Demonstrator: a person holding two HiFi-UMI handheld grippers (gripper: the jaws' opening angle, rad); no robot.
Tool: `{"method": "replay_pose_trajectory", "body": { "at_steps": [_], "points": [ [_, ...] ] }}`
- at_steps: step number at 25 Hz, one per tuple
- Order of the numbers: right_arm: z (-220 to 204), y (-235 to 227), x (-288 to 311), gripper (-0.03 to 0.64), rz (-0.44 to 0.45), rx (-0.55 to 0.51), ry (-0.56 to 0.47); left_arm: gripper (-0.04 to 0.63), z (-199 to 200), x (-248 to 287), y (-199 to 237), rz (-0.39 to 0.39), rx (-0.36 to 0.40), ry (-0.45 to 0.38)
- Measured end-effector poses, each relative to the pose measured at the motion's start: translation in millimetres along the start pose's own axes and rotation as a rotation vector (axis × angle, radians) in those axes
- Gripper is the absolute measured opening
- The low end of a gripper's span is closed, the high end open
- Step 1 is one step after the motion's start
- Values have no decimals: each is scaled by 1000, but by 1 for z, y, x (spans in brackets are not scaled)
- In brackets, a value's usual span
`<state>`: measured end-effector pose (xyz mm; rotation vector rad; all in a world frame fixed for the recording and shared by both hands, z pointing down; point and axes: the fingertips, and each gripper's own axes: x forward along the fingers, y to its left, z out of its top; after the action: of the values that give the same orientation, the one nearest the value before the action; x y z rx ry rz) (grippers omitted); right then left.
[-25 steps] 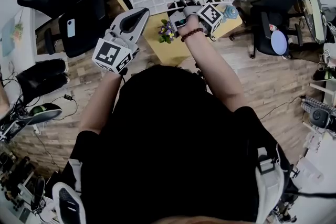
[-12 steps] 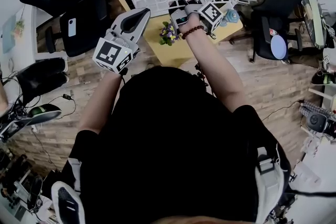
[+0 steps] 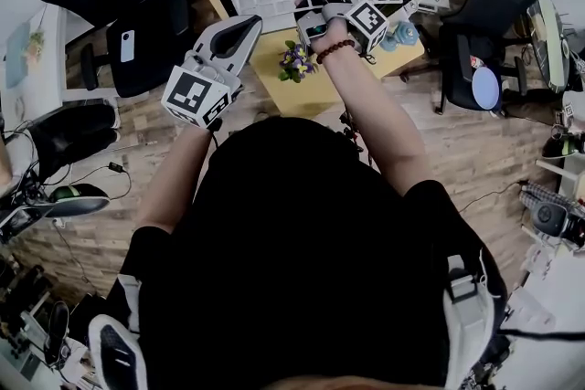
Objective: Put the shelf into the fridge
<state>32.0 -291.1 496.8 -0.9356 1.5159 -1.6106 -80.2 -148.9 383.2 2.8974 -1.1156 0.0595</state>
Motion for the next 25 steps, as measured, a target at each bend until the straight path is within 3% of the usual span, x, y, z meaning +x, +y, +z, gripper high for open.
{"method": "replay_pose_trajectory", "body": {
  "at_steps": [25],
  "points": [
    [11, -1, 38, 40, -12, 6, 0, 18, -4, 6, 18, 34, -12, 3]
  ]
}}
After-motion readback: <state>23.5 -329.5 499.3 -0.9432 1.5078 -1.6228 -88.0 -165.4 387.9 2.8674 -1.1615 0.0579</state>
